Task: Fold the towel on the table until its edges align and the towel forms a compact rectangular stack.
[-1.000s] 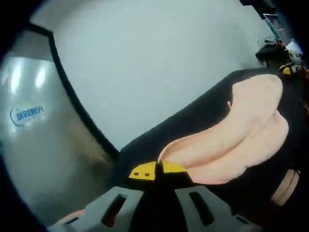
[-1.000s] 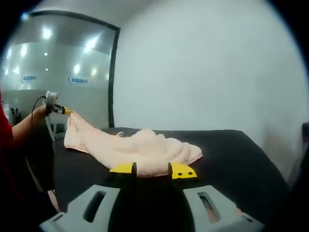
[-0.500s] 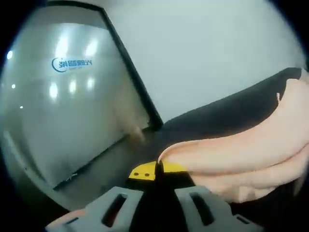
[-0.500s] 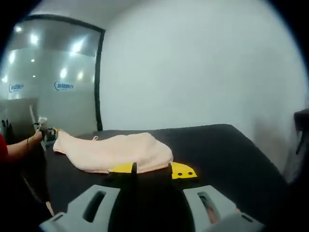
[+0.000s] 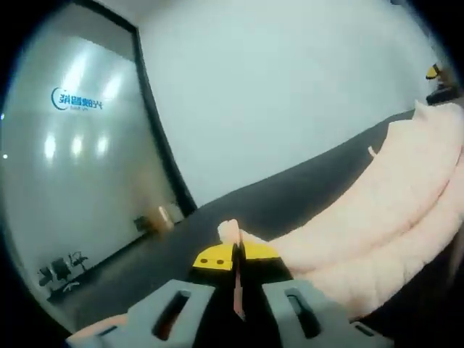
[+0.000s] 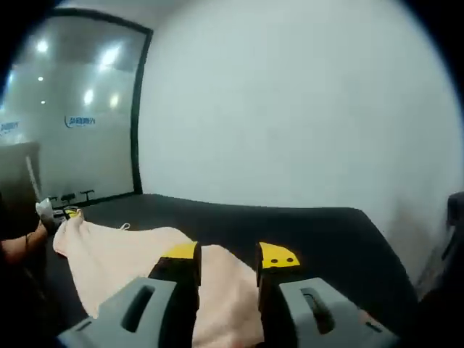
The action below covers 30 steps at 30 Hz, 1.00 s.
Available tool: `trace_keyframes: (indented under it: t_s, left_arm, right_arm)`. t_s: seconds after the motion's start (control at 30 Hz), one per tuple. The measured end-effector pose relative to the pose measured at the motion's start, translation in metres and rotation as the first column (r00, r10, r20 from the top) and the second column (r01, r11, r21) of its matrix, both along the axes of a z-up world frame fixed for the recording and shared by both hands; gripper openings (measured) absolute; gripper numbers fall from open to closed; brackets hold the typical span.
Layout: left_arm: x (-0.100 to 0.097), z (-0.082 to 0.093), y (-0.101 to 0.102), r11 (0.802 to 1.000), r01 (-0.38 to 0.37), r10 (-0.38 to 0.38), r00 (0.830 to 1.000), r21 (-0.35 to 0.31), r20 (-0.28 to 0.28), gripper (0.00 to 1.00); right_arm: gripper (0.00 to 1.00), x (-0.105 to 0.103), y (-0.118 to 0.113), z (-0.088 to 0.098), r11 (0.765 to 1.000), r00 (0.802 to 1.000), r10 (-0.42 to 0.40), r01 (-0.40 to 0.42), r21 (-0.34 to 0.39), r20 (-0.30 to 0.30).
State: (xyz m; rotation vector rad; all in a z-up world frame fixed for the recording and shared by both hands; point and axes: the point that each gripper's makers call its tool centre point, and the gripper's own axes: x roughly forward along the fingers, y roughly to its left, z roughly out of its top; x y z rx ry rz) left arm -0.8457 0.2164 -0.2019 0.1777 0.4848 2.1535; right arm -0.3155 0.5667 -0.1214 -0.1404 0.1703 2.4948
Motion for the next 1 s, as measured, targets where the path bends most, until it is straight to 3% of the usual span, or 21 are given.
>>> trace_keyframes:
  t_s: [0.1, 0.17, 0.27, 0.3, 0.33, 0.4, 0.5, 0.63, 0.77, 0.87, 0.93, 1.0]
  left_arm:
    - [0.008, 0.006, 0.004, 0.997, 0.056, -0.061, 0.994, 0.061, 0.093, 0.00]
    - [0.007, 0.005, 0.003, 0.996, 0.054, -0.062, 0.991, 0.074, 0.120, 0.00]
    - [0.008, 0.001, 0.004, 0.997, 0.049, -0.057, 0.992, 0.066, 0.109, 0.00]
    - [0.008, 0.001, 0.006, 0.997, 0.053, -0.058, 0.993, 0.057, 0.099, 0.00]
    - [0.007, 0.002, 0.007, 0.997, 0.053, -0.058, 0.994, 0.054, 0.095, 0.00]
    - [0.007, 0.002, 0.007, 0.997, 0.055, -0.061, 0.993, 0.058, 0.098, 0.00]
    - [0.007, 0.001, 0.006, 0.997, 0.054, -0.059, 0.993, 0.059, 0.099, 0.00]
    - [0.008, 0.001, 0.006, 0.997, 0.055, -0.060, 0.993, 0.059, 0.100, 0.00]
    - [0.007, 0.000, 0.004, 0.997, 0.045, -0.051, 0.993, 0.060, 0.103, 0.00]
    - [0.009, 0.000, 0.005, 0.997, 0.050, -0.056, 0.993, 0.058, 0.104, 0.00]
    - [0.010, -0.001, 0.006, 0.997, 0.054, -0.060, 0.993, 0.059, 0.106, 0.00]
    - [0.009, -0.001, 0.007, 0.997, 0.055, -0.061, 0.992, 0.059, 0.106, 0.00]
  right_arm:
    - [0.33, -0.035, 0.016, -0.022, 0.990, 0.999, 0.038, -0.039, -0.136, -0.011]
    - [0.36, -0.045, 0.031, -0.036, 0.989, 0.999, 0.027, -0.022, -0.146, 0.033]
    - [0.35, -0.055, 0.030, -0.054, 0.991, 0.995, 0.032, -0.019, -0.133, 0.093]
    - [0.29, -0.059, 0.026, -0.058, 0.990, 0.994, 0.047, -0.033, -0.134, 0.103]
    - [0.09, -0.059, 0.024, -0.061, 0.992, 0.990, 0.060, -0.044, -0.121, 0.131]
    - [0.02, -0.056, 0.017, -0.048, 0.998, 0.988, 0.064, -0.060, -0.032, 0.140]
    - [0.02, -0.060, -0.035, -0.023, 0.985, 0.984, 0.174, -0.174, -0.003, 0.047]
    - [0.02, -0.065, -0.107, -0.026, 0.932, 0.934, 0.325, -0.343, 0.115, 0.151]
    - [0.02, -0.064, -0.180, -0.052, 0.870, 0.869, 0.424, -0.469, 0.151, 0.256]
    - [0.02, -0.060, -0.219, -0.064, 0.816, 0.810, 0.471, -0.551, 0.175, 0.350]
    - [0.03, -0.058, -0.240, -0.062, 0.797, 0.794, 0.493, -0.576, 0.181, 0.357]
    - [0.08, -0.059, -0.251, -0.066, 0.769, 0.761, 0.521, -0.615, 0.174, 0.387]
